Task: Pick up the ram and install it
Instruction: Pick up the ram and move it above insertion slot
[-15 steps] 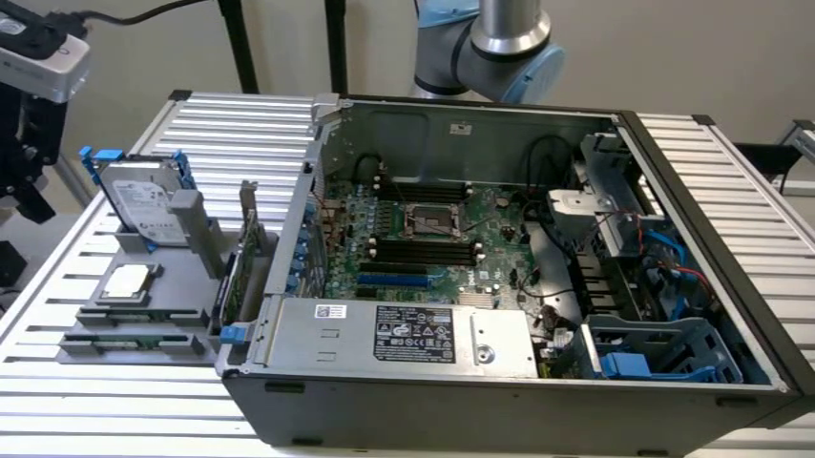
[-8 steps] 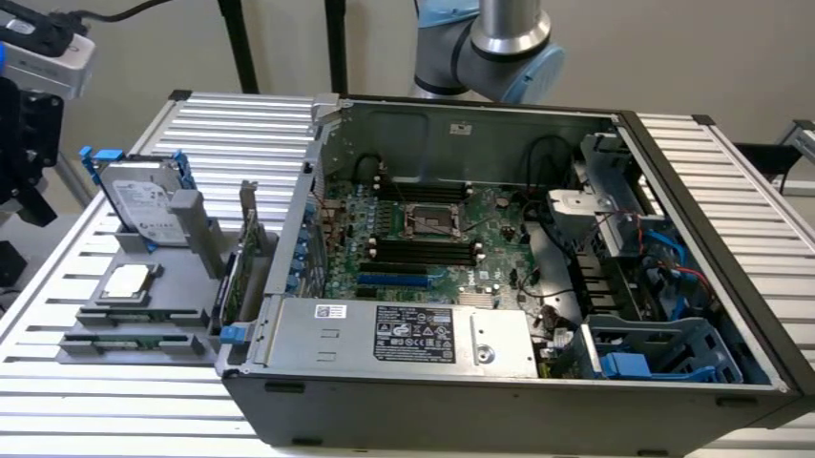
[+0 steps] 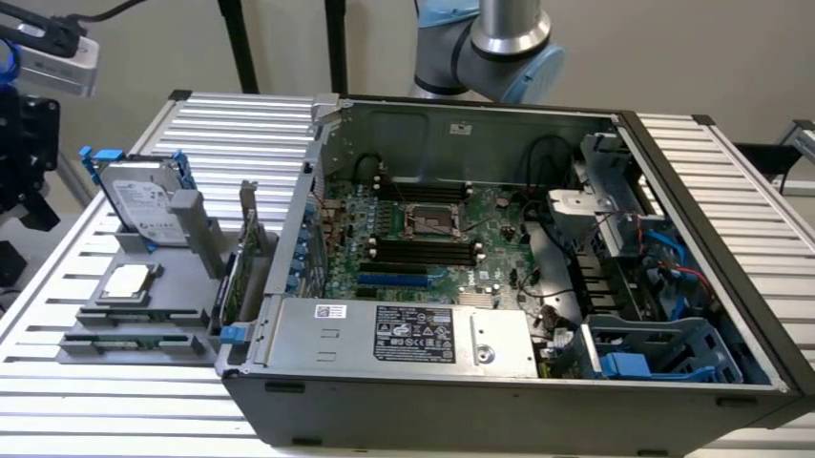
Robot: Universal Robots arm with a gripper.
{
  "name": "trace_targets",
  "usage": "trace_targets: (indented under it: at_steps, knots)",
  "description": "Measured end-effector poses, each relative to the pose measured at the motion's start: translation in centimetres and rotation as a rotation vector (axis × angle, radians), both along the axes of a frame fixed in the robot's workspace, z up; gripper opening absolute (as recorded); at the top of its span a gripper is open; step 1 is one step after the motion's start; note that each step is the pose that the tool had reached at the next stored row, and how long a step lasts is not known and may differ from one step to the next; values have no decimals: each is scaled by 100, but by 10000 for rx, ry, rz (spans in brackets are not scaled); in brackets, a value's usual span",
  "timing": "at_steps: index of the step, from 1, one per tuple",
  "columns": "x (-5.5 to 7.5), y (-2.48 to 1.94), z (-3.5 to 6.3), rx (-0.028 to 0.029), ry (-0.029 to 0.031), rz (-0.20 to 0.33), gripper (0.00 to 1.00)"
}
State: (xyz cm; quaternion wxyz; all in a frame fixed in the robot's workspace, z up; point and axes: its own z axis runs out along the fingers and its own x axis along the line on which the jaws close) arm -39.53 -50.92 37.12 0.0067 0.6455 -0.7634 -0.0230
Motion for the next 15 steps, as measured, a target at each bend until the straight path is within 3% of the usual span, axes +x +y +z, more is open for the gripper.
trace_targets:
  at_steps: [9,15]
  knots:
    - [76,-1,-86,0,-1,899,11]
    - [193,-1,-142,-2,0,1121,12]
